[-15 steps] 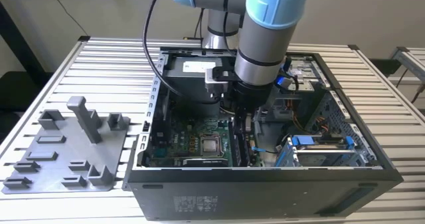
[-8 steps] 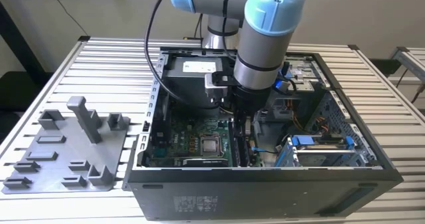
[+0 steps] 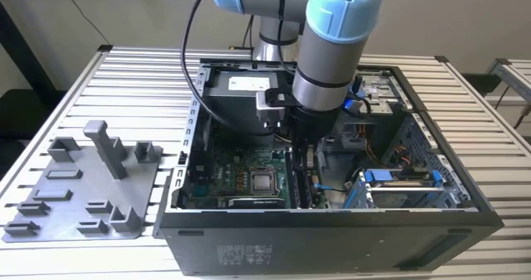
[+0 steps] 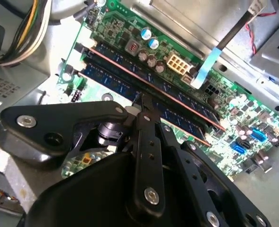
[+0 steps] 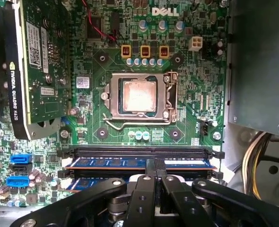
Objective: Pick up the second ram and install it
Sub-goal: 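Press down the second ram until it locks into place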
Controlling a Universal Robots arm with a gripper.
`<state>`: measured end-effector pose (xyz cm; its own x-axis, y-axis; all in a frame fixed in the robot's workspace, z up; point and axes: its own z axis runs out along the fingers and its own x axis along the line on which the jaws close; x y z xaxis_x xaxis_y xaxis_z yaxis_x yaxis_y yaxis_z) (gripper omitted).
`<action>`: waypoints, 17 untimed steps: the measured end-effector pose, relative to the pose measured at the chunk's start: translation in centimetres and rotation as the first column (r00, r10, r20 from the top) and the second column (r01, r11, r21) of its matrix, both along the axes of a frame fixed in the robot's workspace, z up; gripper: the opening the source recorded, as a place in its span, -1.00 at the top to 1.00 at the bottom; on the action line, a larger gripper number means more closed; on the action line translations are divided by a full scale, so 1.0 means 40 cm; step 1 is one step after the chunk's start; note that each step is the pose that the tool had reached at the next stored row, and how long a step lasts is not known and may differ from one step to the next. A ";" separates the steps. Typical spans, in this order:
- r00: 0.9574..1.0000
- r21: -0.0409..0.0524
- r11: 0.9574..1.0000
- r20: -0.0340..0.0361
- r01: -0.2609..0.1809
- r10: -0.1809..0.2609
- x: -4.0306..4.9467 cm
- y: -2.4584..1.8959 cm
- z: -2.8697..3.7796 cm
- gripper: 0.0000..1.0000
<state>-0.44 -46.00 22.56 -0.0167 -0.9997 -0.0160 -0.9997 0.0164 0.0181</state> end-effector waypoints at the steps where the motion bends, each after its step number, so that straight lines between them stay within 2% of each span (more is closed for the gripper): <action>1: 1.000 0.000 1.000 0.000 0.000 0.000 0.000 0.000 0.005 0.79; 6: 1.000 0.000 1.000 0.000 -0.001 0.001 0.000 0.000 0.042 0.79; 11: 1.000 0.000 1.000 0.000 0.000 0.000 0.000 0.000 0.072 0.79; 14: 1.000 -0.001 1.000 0.000 0.000 0.000 0.000 0.000 0.082 0.79; 17: 1.000 0.000 1.000 0.000 -0.001 0.001 0.000 0.000 0.082 0.79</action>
